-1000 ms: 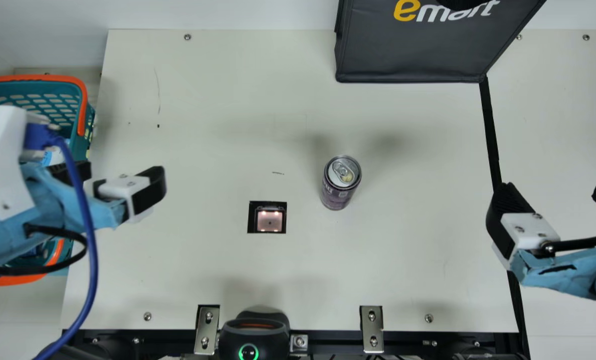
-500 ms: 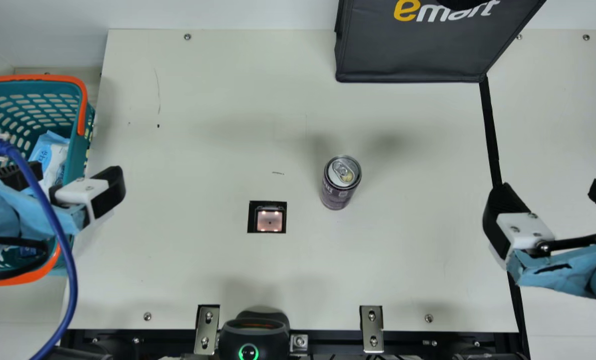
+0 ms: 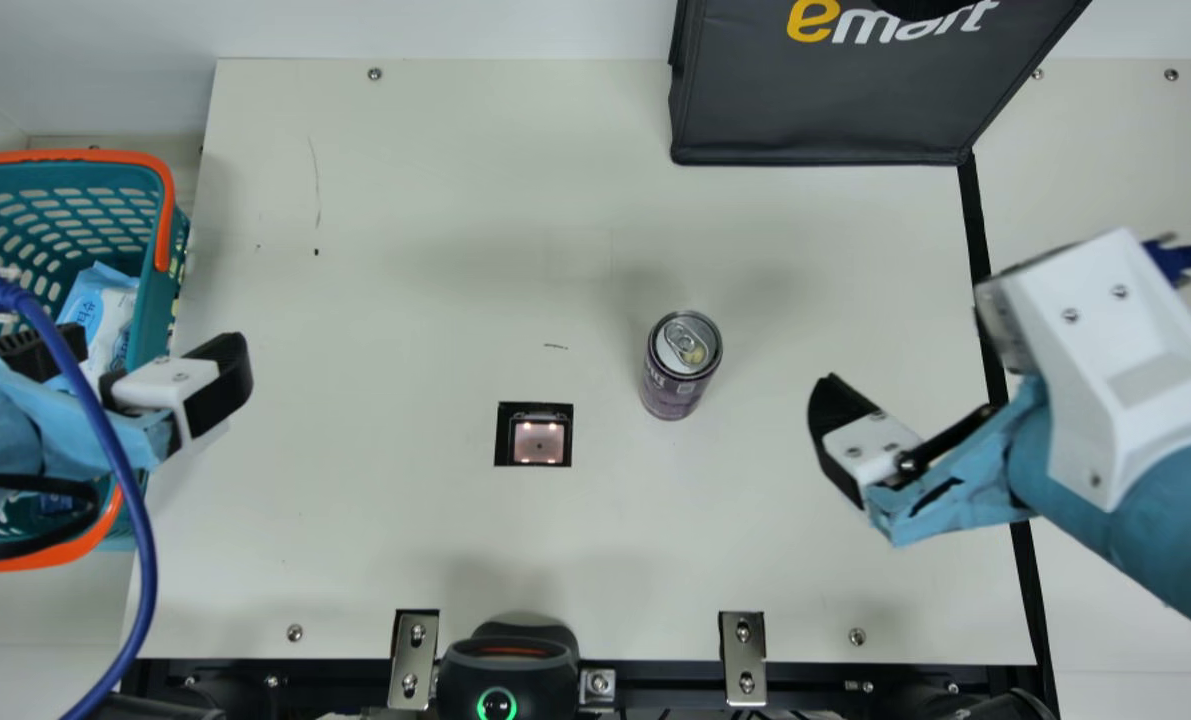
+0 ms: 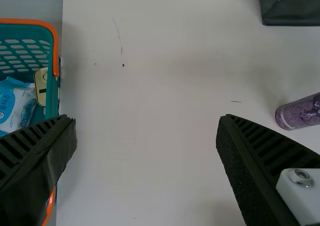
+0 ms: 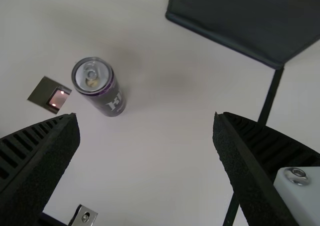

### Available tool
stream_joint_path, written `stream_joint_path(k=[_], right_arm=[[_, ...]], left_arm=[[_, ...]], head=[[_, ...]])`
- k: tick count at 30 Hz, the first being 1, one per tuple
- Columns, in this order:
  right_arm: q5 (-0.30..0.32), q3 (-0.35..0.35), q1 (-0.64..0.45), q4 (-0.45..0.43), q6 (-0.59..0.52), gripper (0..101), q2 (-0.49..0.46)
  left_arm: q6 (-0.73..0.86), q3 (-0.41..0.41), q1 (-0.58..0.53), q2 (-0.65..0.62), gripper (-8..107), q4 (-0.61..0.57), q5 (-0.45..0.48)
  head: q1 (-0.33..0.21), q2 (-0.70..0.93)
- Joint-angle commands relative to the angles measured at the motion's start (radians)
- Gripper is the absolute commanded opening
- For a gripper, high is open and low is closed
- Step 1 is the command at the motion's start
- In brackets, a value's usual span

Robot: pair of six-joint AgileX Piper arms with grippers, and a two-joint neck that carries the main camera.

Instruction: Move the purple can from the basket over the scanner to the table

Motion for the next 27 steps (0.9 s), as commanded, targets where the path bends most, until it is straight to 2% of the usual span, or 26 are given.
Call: stream_joint_path(k=[1,6,10,27], right_arm=[[0.001,-0.002,0.014,0.010,-0.016,95,0.024],[0.001,-0.012,0.049,0.027,-0.014,95,0.079],[0.000,-0.023,0.089,0.018,0.032,95,0.122],[-0.059,-0.065,0.310,-0.113,0.424,95,0.317]], left_arm=[[0.000,0.000,0.000,0.000,90,0.000,0.000],[0.000,0.000,0.000,0.000,90,0.000,0.000],[0.000,0.000,0.000,0.000,90,0.000,0.000],[0.000,0.000,0.000,0.000,90,0.000,0.000]], head=[[-0.030,0.002],[-0.030,0.002],[-0.030,0.002],[-0.030,0.002]])
